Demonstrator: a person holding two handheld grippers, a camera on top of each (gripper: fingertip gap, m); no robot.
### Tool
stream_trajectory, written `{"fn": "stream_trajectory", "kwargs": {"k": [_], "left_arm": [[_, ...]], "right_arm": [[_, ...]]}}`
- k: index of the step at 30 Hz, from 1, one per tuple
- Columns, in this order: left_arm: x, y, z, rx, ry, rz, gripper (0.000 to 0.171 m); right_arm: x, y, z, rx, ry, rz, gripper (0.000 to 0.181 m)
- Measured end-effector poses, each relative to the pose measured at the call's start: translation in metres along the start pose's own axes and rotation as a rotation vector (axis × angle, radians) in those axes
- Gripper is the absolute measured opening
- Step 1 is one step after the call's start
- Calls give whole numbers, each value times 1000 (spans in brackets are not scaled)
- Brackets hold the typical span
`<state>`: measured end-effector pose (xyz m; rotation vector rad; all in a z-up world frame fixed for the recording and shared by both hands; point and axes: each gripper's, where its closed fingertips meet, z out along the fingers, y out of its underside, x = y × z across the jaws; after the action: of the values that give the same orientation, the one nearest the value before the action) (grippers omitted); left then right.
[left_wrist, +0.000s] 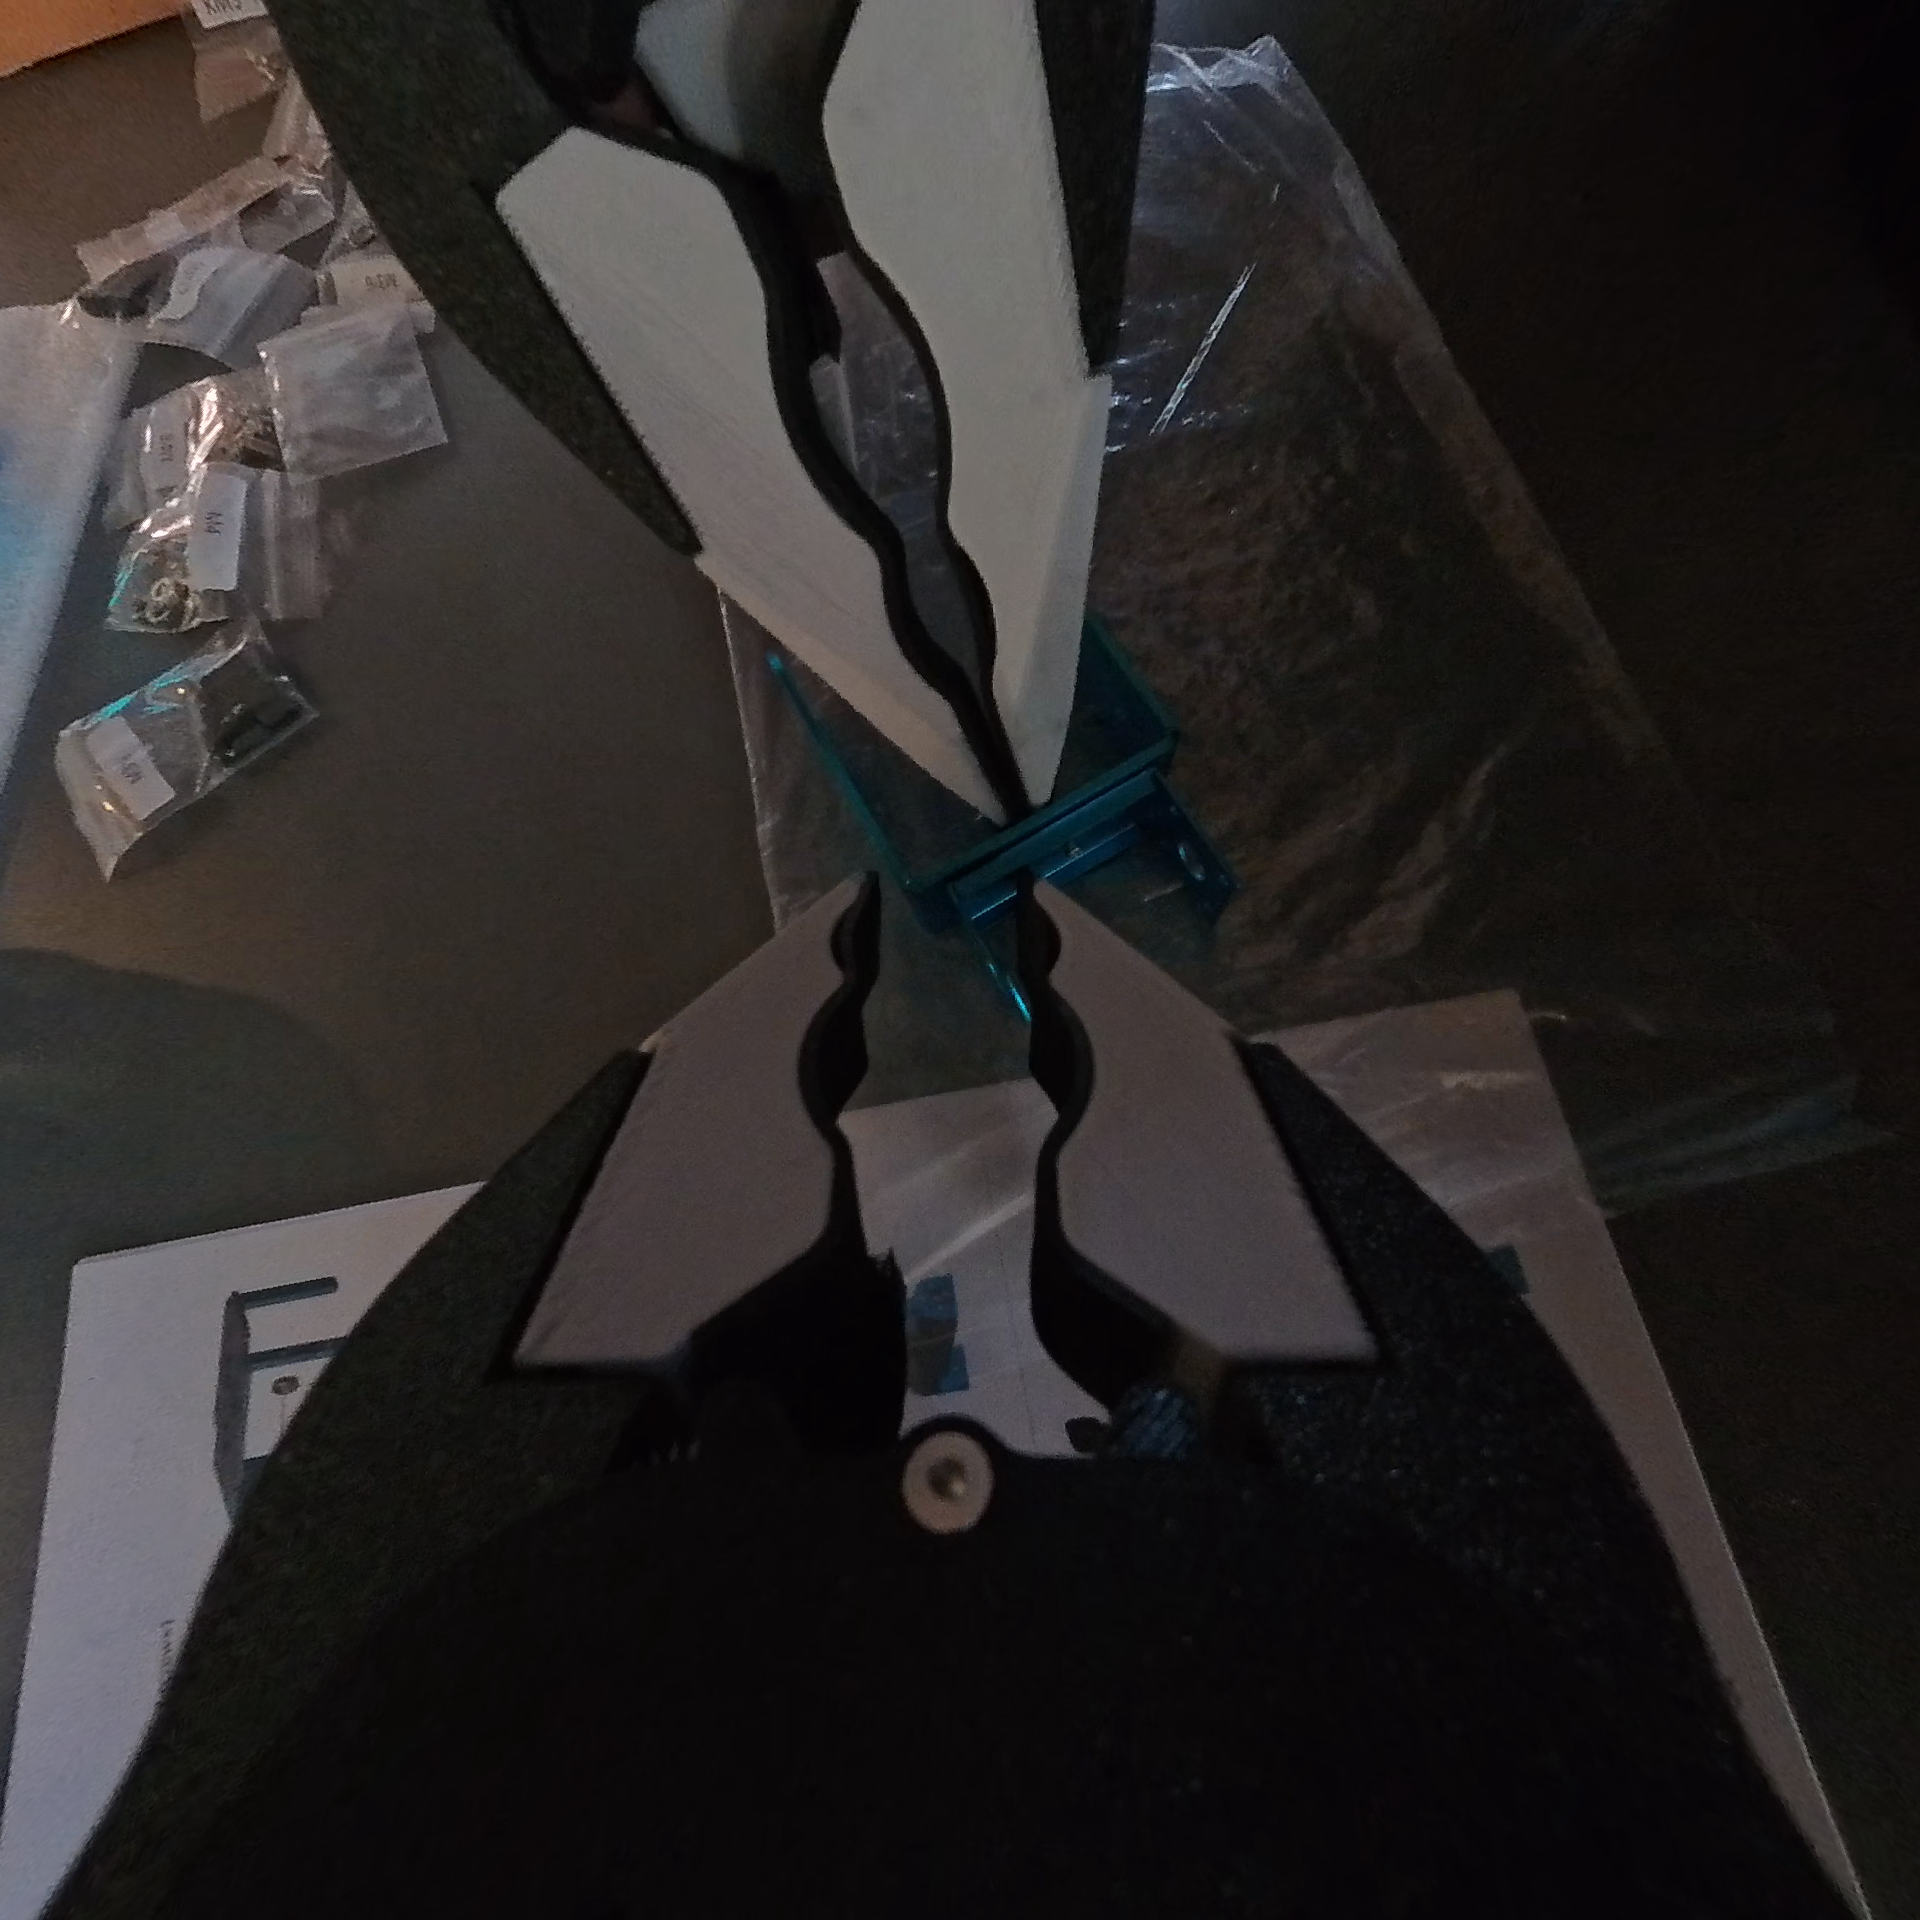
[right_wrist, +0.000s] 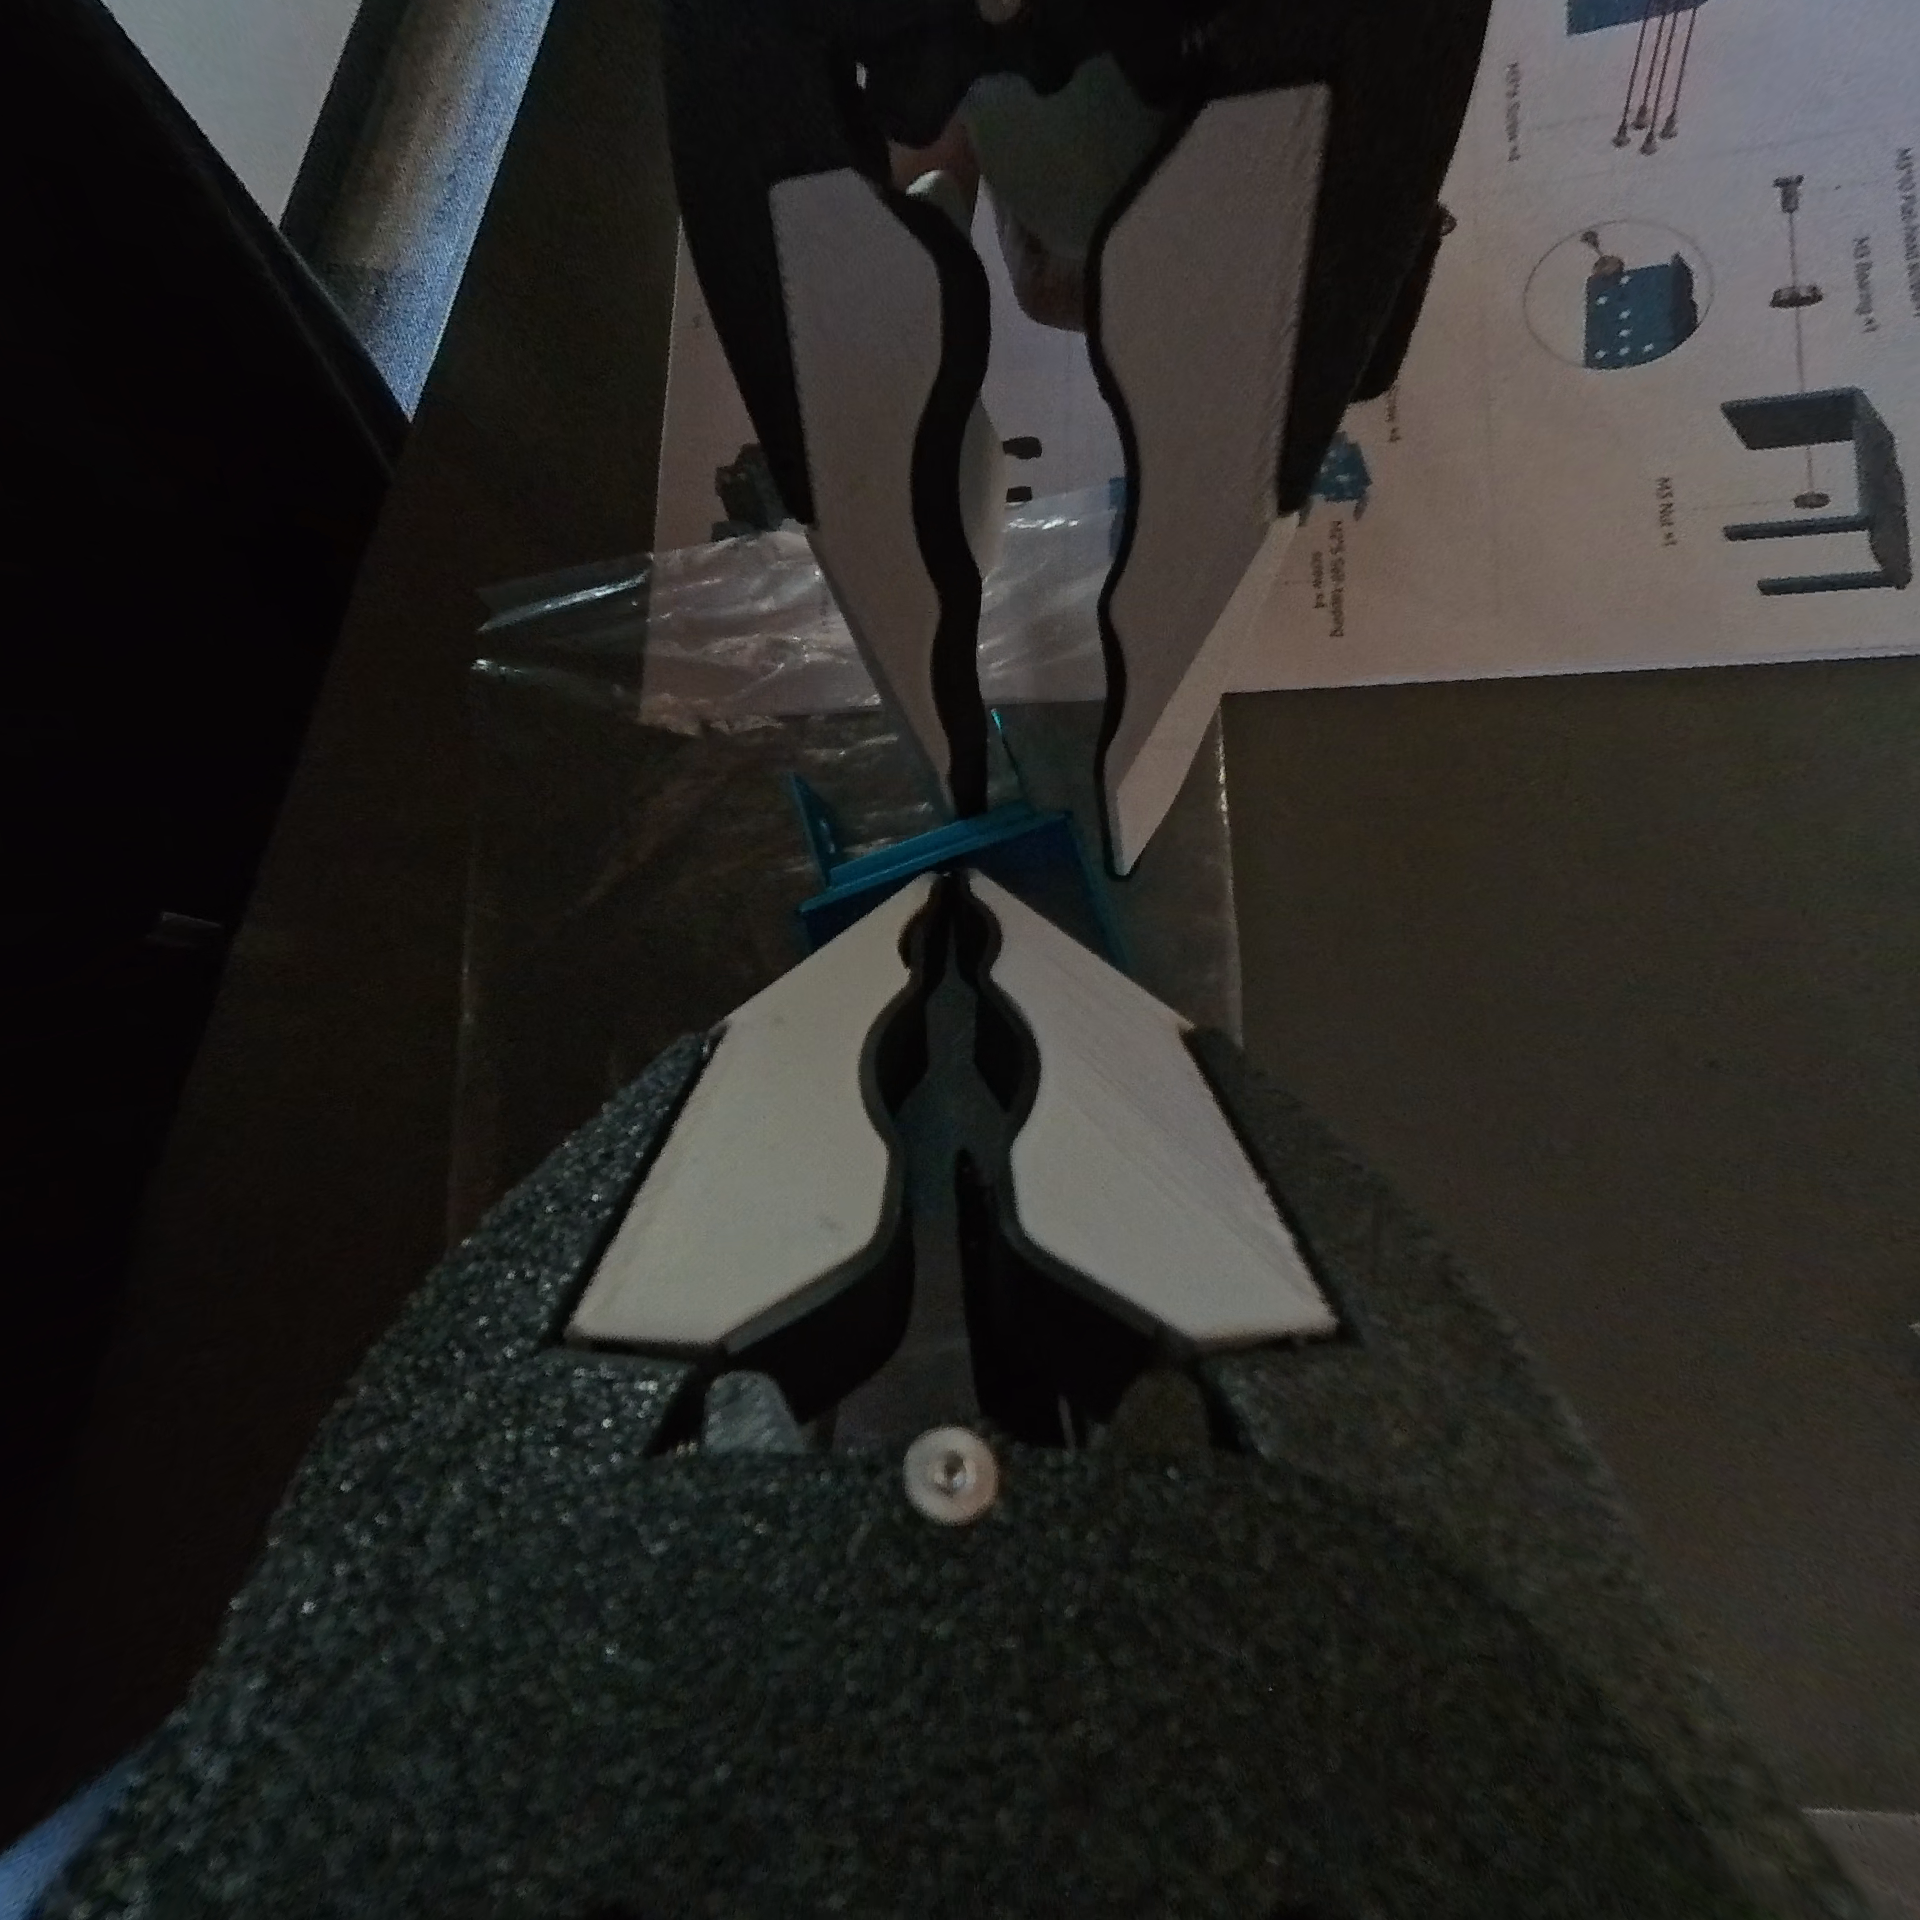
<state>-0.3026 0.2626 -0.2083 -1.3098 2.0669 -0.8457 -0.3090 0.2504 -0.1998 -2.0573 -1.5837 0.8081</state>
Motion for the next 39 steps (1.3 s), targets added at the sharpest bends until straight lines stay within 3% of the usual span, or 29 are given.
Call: {"fn": "stream_trajectory", "kwargs": {"k": [21,33,39], "left_arm": [[0,1,1,-5,-1,1,25],[4,6,-5,-27,31,9,24],[4,9,-5,-41,33,11,24]], "right_arm": [[0,6,1,-52,20,-76,1],[3,0,16,-119,13,-139,2],[5,12,11,-205,19,-156,5]]}}
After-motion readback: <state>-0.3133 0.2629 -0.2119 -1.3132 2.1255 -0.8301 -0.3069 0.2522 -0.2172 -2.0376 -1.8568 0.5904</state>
